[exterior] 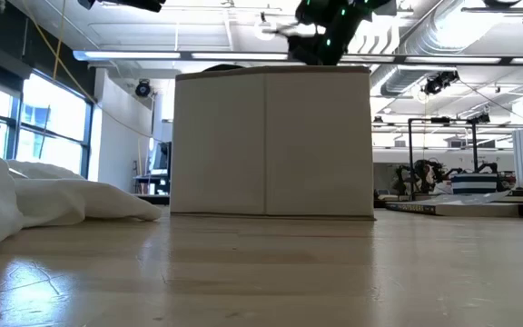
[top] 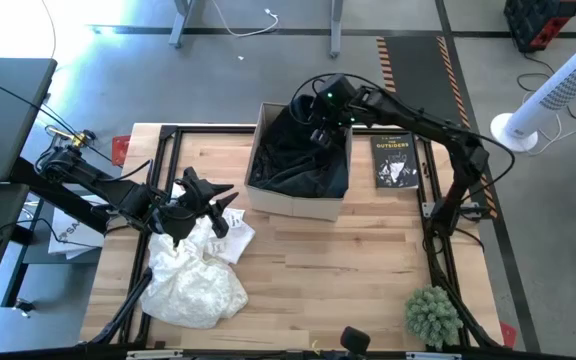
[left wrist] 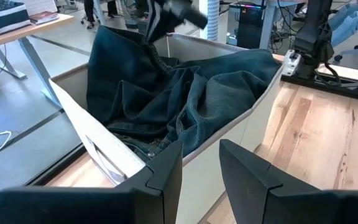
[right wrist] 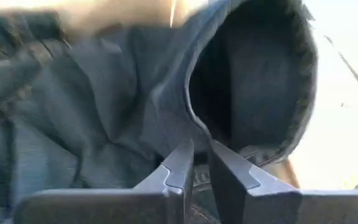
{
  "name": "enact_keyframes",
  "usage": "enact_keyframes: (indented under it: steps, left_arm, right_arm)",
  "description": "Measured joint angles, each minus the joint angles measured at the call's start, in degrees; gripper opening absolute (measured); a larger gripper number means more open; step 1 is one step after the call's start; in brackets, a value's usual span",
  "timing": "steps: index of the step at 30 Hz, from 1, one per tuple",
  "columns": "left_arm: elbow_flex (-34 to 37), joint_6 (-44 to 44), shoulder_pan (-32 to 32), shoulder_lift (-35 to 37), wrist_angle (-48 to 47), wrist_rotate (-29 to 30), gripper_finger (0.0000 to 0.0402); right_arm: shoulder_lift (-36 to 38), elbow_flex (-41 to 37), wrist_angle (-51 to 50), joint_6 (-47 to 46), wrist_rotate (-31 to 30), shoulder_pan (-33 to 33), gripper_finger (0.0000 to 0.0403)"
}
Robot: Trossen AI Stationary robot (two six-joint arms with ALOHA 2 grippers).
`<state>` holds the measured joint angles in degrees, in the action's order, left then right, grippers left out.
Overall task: Sort clothes
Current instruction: Adjust the dark blue pants in the laundry organizer
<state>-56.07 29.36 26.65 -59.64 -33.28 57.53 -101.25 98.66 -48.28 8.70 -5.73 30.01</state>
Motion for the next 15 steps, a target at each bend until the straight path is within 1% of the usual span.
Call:
enact_keyframes:
  steps: [6, 8, 11, 13, 15]
  left_arm:
    - [0.0, 0.0, 0.0, 0.0, 0.1, 0.0, 0.0106]
    - [0.0, 0.0, 0.0, 0.0, 0.0, 0.0, 0.0106]
    - [0.0, 0.0, 0.0, 0.0, 0.0, 0.0, 0.0106]
    - [0.0, 0.2, 0.0, 0.0, 0.0, 0.0, 0.0106]
    - [0.0, 0.4, 0.0, 0.0, 0.0, 0.0, 0.0106]
  right_arm:
    - [2.8, 0.5, 8.5, 0.3, -5.9, -0.5, 0.0044]
    - [2.3, 0.2, 11.0, -1.5, -8.9, 0.6, 0.0044]
    - [0.7, -0.3, 12.9, -6.7, -13.5, 3.0, 0.0044]
    - [-0.4, -0.2, 13.7, -9.1, -13.3, 4.9, 0.0044]
    - [-2.2, -0.2, 13.7, -10.3, -9.6, 6.8, 0.0044]
